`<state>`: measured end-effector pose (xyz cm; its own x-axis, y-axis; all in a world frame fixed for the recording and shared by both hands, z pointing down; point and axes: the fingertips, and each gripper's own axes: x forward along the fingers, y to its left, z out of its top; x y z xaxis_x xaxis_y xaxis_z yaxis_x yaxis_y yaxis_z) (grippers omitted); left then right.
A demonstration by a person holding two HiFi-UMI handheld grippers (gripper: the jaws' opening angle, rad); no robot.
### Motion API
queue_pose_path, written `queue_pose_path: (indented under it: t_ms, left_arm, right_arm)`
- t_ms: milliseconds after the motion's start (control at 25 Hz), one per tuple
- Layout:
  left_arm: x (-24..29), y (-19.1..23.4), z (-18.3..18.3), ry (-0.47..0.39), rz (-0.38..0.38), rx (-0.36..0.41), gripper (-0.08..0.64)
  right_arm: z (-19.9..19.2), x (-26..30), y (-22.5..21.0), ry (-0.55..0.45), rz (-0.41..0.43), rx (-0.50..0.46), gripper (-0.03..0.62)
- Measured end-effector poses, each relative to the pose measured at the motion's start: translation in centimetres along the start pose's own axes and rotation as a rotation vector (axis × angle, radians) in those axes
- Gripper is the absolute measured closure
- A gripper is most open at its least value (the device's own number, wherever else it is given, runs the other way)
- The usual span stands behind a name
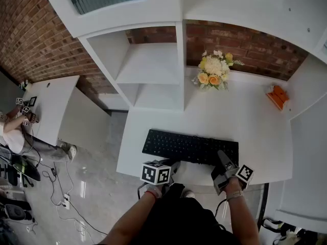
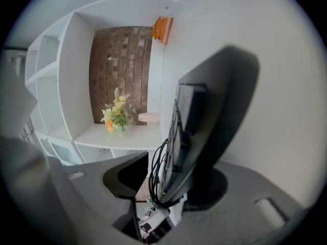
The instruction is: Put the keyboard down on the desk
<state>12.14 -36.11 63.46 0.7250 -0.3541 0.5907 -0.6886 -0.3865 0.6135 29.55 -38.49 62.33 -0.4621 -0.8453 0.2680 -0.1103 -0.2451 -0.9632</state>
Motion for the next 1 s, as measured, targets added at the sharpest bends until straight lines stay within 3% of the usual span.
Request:
queue_pose_path:
  t_ms: [240, 520, 640, 720, 840, 1000]
  left_arm:
    - [0.4, -0.5, 0.1, -0.001, -0.010, -0.012, 0.561]
    - [0.7, -1.0, -0.4, 0.029, -0.005, -0.013, 0.561]
    - [0.7, -0.6, -1.1, 0.053, 0.008, -0.030, 0.561]
    - [0.9, -0.5, -1.7, 0.070, 0.000, -0.041, 0.560]
    - [0.5, -0.6, -1.2, 0.042, -0.017, -0.071, 0.560]
    - [-0.1, -0.8, -0.1, -0.014, -0.042, -0.041, 0.560]
  right_arm:
    - [-1.7, -2.1, 0.1, 0.168, 0.006, -0.186, 0.388]
    - [-4.3, -4.5, -0.8, 0.333, -0.074, -0.448, 0.397]
    - [-4.8, -4.9, -1.6, 0.371, -0.132, -0.559, 0.479]
    - [-5.0, -5.0, -1.5, 0.367, -0.131, -0.570, 0.591]
    - [-5.3, -4.7, -0.7, 0.364, -0.096, -0.563, 0.592]
    - [-5.3, -4.3, -0.2, 0.347, -0.094, -0.670, 0.592]
